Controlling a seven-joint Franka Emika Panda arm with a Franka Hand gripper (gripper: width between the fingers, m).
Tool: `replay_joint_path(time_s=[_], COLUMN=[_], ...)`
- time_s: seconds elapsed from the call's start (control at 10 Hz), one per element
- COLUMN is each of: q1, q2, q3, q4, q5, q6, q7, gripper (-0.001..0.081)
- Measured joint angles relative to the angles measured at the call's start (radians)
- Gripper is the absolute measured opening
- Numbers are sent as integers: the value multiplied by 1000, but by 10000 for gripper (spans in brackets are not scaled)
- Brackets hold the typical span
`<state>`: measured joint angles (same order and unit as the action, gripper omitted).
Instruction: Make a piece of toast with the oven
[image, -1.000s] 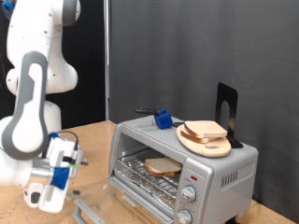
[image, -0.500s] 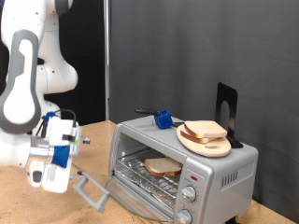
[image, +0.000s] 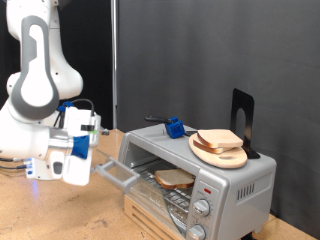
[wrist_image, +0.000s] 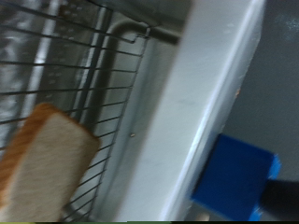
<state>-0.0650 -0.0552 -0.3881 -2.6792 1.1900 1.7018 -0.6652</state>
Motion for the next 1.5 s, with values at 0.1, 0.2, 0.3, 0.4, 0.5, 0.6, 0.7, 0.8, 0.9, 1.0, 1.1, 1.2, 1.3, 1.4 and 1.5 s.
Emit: replay_joint_path(time_s=[0.1,0.2,0.3,0.4,0.5,0.6,0.7,0.8,0.9,1.0,1.1,1.2,1.3,1.4,1.5], q1=[6,12,15,15,13,6,-7,-31,-60,-86,-107,-123,-122,-122,-121], q2=[-37,-75,-109,-136,-157,-171,-179,-184,-187,-187,-186,-186,-186,-176,-150], q3=[18,38,52,59,59,58,55,42,20,-2,-23,-33,-31,-32,-33], q4=[-28,-56,-80,-100,-114,-119,-121,-121,-120,-115,-105,-100,-100,-90,-56], q5=[9,15,17,18,18,11,-2,-39,-65,-80,-91,-98,-98,-94,-84], q6=[17,40,55,69,81,85,86,87,87,87,88,88,85,50,15], q7=[12,34,52,68,85,110,131,153,161,161,161,161,161,173,208], gripper=[795,795,795,795,795,795,795,795,795,795,795,795,795,795,795])
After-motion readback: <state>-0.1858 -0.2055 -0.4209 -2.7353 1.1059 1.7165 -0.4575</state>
